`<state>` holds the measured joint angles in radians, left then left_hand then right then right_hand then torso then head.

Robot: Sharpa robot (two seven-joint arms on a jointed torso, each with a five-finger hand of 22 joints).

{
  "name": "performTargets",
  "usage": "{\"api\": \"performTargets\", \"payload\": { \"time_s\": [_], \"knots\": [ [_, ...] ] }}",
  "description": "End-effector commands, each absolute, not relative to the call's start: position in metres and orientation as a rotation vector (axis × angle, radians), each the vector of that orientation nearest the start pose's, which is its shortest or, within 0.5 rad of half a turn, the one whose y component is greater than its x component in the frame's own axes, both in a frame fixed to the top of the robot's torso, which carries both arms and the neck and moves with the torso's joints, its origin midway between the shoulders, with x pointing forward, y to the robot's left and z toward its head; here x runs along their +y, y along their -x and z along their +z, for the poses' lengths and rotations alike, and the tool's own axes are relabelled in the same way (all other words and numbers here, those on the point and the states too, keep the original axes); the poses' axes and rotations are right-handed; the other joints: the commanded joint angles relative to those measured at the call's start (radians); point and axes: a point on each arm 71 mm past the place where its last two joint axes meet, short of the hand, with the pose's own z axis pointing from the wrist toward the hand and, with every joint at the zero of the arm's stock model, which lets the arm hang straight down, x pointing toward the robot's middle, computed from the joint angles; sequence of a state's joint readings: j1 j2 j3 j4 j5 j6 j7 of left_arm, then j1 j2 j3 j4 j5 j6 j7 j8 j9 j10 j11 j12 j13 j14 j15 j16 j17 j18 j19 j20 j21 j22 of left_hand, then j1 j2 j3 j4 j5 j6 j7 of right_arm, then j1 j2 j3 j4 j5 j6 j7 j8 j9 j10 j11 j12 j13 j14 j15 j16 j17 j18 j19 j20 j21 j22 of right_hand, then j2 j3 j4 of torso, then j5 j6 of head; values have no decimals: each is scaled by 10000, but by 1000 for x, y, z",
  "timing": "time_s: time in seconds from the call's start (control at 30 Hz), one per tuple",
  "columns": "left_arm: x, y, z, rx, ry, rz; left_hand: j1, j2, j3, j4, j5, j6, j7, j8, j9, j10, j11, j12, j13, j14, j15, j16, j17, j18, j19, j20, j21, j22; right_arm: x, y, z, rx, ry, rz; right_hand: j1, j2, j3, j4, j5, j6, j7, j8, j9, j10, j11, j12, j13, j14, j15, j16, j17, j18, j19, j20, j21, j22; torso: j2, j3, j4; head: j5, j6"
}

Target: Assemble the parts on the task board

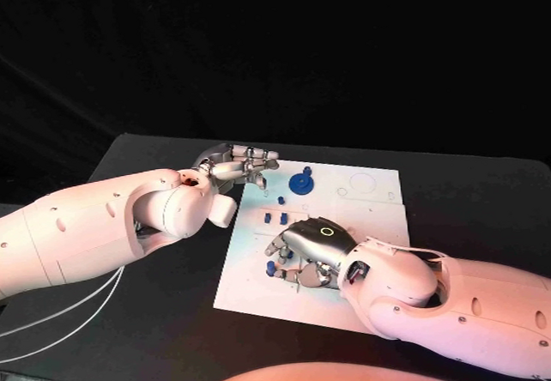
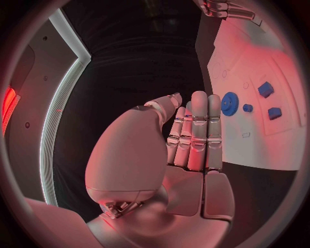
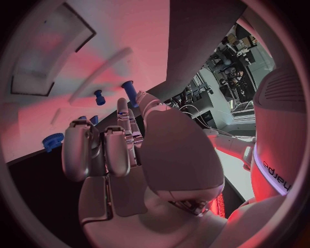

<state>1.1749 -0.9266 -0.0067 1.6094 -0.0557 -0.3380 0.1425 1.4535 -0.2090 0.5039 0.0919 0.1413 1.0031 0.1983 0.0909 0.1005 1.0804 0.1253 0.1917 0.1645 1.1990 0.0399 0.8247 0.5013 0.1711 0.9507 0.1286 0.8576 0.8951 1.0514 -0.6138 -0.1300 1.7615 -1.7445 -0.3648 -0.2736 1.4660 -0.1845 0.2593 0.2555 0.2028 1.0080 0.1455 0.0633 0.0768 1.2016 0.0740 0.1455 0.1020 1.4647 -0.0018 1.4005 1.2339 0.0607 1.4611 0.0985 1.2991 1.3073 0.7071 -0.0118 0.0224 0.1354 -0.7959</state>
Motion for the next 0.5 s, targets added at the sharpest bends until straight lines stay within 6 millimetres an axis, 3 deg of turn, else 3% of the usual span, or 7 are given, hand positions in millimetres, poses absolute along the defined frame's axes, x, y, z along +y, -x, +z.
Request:
{"api": "performTargets", "payload": {
  "time_s": [0.03,0.2,0.3,0.37,0.43,0.47,0.5],
  "knots": [
    [223,-471,-187,16326,12176,-14020,18,90,-76,-1,0,-56,9,-5,-9,-84,-2,31,-2,12,-10,-68,-14,130,-26,22,-29,-12,-43,-359,-222,15724,3788,9827,-89,-26,-60,-31,-2,33,-35,41,11,147,-25,93,45,400,-40,-63,-24,-64,29,24,35,1903,-14,-3,-9,-72,41],
    [223,-471,-187,16330,12175,-14022,17,87,-81,-2,-1,-60,10,-5,-10,-91,-2,34,-2,11,-10,-69,-16,130,-26,23,-31,-14,-82,-366,-205,16331,2243,9816,-349,-86,-273,34,30,636,-42,323,140,812,-121,539,314,396,-106,-82,-59,-61,33,-27,21,1906,-22,-14,-12,-413,146],
    [224,-471,-187,16321,12187,-13994,17,87,-81,-2,-1,-60,10,-5,-10,-91,-2,34,-2,11,-10,-69,-16,130,-26,23,-31,-14,-119,-374,-199,17260,931,9318,-959,-77,-820,201,654,961,-333,561,253,1604,-366,1556,1070,460,-387,41,139,-109,153,-223,284,1984,-35,-20,-59,-682,193],
    [225,-471,-187,16319,12190,-13985,17,87,-81,-2,-1,-60,10,-5,-10,-91,-2,34,-2,11,-10,-69,-16,130,-26,23,-31,-14,-141,-376,-197,17714,311,8851,-1374,-65,-1291,218,1105,1060,-437,707,358,1939,-527,2618,1930,534,-466,209,420,-184,291,-325,617,2076,-48,-21,-96,-870,198],
    [225,-471,-187,16323,12189,-13984,12,82,-89,-1,-3,-65,10,-3,-12,-97,0,40,-2,10,-8,-70,-18,129,-26,24,-34,-16,-159,-376,-197,18001,-89,8366,-1528,42,-1839,128,1362,1068,-598,889,558,2146,-650,7072,6564,646,-509,543,995,-261,440,-439,991,2174,-66,-19,-122,-1014,205],
    [225,-471,-188,16327,12189,-13984,12,82,-89,-1,-3,-65,10,-3,-12,-97,0,40,-2,10,-8,-70,-18,129,-26,24,-34,-16,-168,-375,-197,18133,-234,8082,-1645,176,-1971,192,1456,1108,-544,977,652,2221,-655,8399,8005,684,-562,667,1225,-282,485,-450,1112,2205,-72,-14,-134,-1106,205],
    [225,-471,-188,16337,12189,-13982,12,82,-89,-1,-3,-65,10,-3,-12,-97,0,40,-2,10,-8,-70,-18,129,-26,24,-34,-16,-177,-374,-198,18243,-338,7797,-1531,495,-2441,-15,1943,923,-616,1181,1002,1679,-775,10248,9931,689,-775,780,1378,-311,508,-392,1188,2221,-80,-7,-161,-1191,185]
  ]
}}
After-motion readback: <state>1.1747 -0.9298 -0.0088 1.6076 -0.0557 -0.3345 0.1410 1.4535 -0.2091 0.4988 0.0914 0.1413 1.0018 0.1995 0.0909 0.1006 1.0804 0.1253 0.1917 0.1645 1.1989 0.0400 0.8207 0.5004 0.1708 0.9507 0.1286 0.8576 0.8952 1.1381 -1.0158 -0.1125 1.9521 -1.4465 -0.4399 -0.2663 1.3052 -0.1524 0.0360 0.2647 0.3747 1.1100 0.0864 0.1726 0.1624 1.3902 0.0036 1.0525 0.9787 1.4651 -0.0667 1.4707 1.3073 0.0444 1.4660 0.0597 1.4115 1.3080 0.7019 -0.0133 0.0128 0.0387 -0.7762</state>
